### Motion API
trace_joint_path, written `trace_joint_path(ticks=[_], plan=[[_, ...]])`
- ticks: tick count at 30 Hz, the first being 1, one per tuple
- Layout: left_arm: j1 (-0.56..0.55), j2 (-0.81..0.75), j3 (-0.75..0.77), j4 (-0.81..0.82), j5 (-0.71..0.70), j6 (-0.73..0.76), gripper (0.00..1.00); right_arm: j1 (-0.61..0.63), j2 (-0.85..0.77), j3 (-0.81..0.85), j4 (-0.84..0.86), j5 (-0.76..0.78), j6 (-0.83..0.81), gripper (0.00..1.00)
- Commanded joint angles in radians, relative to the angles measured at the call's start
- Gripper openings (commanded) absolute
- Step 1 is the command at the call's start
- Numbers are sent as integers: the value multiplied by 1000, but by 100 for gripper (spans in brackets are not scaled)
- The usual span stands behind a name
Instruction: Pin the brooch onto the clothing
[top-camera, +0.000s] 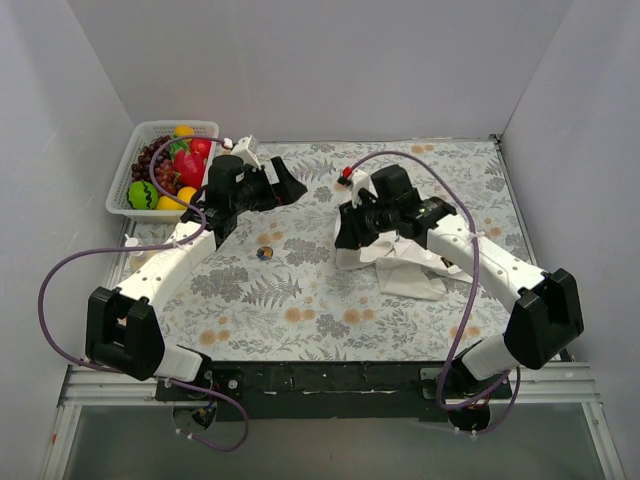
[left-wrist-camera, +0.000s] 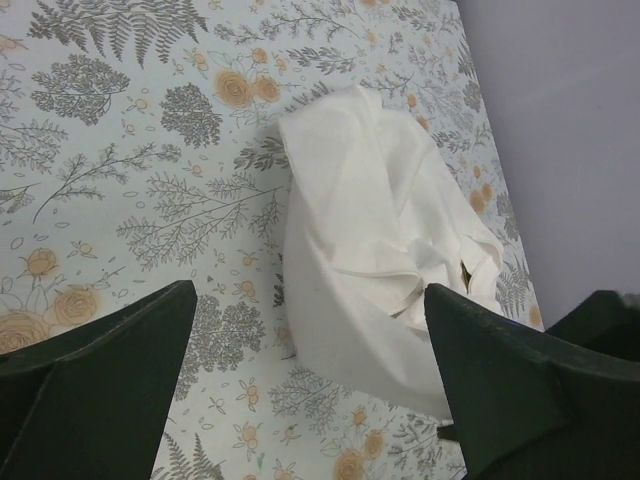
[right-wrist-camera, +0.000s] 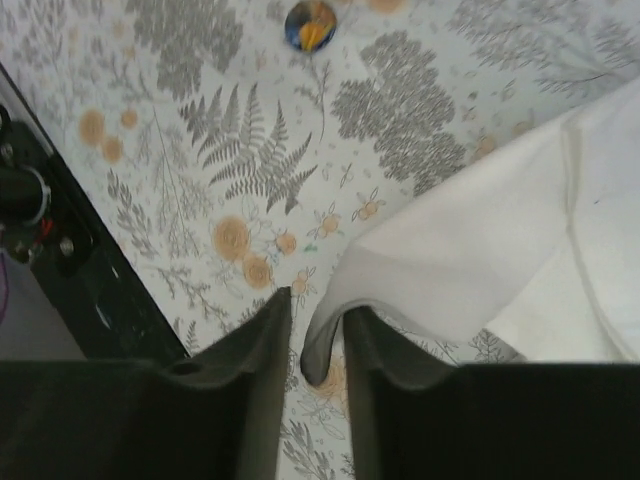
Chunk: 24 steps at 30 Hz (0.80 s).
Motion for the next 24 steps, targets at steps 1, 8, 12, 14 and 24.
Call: trace_joint_path(ticks=[1,8,12,14,24], plan=[[13,-51,-24,-31,-21,2,98,32,-31,-57,109,-83,-28,56],[13,-50,-87,-51,40,13,98,24,-71,1,131,80,-36,73],[-4,-51,-145,-60,100,-10,98,6,2,59,86,163,-23,72],[-37,-51,-170,-71,94,-12,98,-3,36,71,77,203,-16,72],[-284,10,-282,-129,-121,-36,91,-3,353,235,43,282,-33,66]])
